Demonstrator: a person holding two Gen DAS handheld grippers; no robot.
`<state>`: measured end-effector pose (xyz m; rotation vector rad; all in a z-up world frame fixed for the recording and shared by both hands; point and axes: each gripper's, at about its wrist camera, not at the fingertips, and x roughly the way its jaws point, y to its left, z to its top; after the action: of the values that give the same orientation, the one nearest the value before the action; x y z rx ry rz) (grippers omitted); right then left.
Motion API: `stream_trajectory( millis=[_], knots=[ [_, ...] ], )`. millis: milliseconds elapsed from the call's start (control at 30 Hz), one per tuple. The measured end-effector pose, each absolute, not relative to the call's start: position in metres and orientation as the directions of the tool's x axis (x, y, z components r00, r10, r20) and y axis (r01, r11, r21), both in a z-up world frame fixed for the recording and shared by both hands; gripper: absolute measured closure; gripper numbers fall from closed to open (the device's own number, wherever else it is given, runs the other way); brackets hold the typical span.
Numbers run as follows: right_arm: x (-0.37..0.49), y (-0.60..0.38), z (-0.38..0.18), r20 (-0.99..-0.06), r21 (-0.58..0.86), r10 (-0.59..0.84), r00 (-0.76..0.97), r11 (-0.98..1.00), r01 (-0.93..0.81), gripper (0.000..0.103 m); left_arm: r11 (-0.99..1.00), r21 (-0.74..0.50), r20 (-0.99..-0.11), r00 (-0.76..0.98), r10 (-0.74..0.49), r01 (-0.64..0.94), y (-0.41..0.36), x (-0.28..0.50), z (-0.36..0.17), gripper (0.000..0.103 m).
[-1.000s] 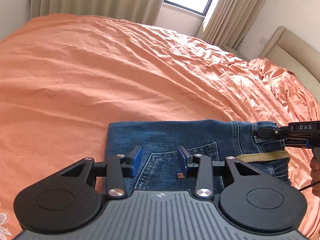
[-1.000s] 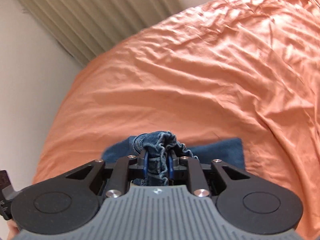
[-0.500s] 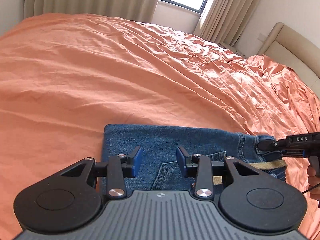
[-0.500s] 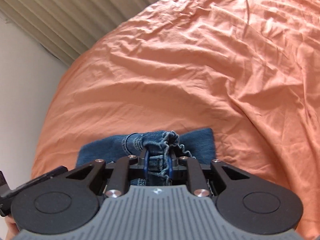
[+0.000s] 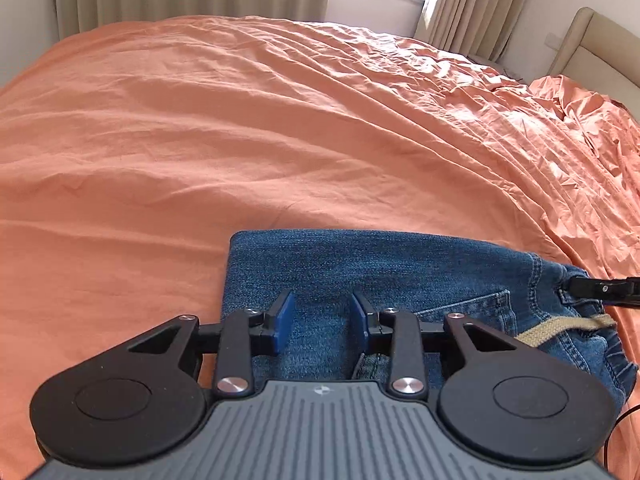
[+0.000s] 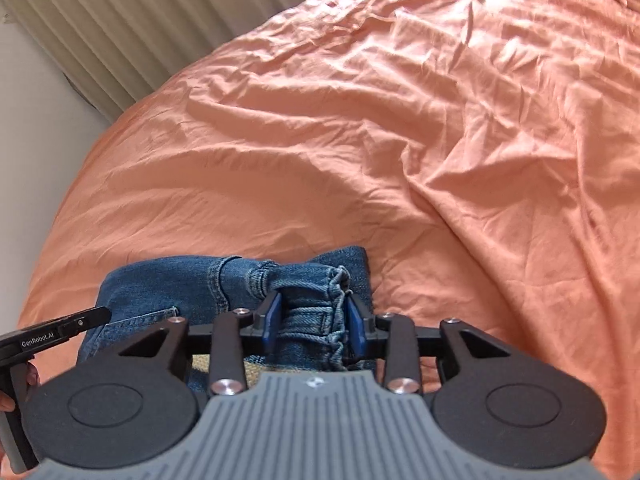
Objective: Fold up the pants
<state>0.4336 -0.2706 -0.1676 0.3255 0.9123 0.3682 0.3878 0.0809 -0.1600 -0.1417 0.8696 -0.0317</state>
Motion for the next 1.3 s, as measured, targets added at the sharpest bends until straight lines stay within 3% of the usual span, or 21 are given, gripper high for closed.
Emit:
stream_trajectory(
  millis=[100,233,333,433,500,700,900,1033,1100,1233,1300],
  knots=[
    [0.398,-0.282,-0.152,-0.611,0.454,0.484,0.626,0.862,-0.223,0.072,0.992,-0.124,-0.738,0.668,-0.097,0.007,0.077,0.362,-0.149,0.064],
    [0.34,-0.27,-0.137,-0.537,0.37,0.483,0.692,0.872,-0.321,0.073,0.994,-0.104,-0.72,0.688,-0.092,0.023,0.075,0.322,-0.138,0.064],
    [0.313,-0.261,-0.146,-0.542,0.354,0.46,0.703,0.884,-0.305,0.073,0.996,-0.076,-0.715,0.695,-0.079,0.036,0.073,0.295,-0.131,0.064],
    [0.304,-0.253,-0.167,-0.59,0.319,0.423,0.688,0.905,-0.283,0.073,0.997,-0.04,-0.725,0.685,-0.071,0.061,0.072,0.27,-0.127,0.055],
    [0.305,-0.251,-0.185,-0.633,0.304,0.405,0.66,0.914,-0.268,0.074,0.996,0.019,-0.736,0.675,-0.049,0.093,0.067,0.254,-0.126,0.05],
    [0.311,-0.261,-0.21,-0.63,0.369,0.455,0.629,0.888,-0.273,0.076,0.944,0.263,-0.793,0.602,0.095,0.198,0.042,0.209,-0.147,0.048],
    [0.311,-0.263,-0.215,-0.619,0.374,0.476,0.625,0.878,-0.298,0.076,0.845,0.489,-0.753,0.594,0.284,0.215,0.013,0.198,-0.184,0.049],
    [0.312,-0.265,-0.214,-0.616,0.389,0.488,0.618,0.871,-0.3,0.076,0.793,0.567,-0.709,0.623,0.331,0.224,-0.002,0.206,-0.195,0.063],
    [0.312,-0.266,-0.213,-0.616,0.39,0.49,0.617,0.87,-0.301,0.076,0.752,0.615,-0.683,0.638,0.357,0.237,-0.009,0.207,-0.199,0.078],
    [0.312,-0.266,-0.213,-0.62,0.385,0.488,0.614,0.871,-0.305,0.077,0.708,0.665,-0.629,0.688,0.362,0.236,-0.008,0.19,-0.189,0.084],
    [0.313,-0.264,-0.214,-0.627,0.378,0.485,0.611,0.874,-0.306,0.078,0.727,0.64,-0.669,0.646,0.367,0.25,0.003,0.191,-0.193,0.092]
  ],
)
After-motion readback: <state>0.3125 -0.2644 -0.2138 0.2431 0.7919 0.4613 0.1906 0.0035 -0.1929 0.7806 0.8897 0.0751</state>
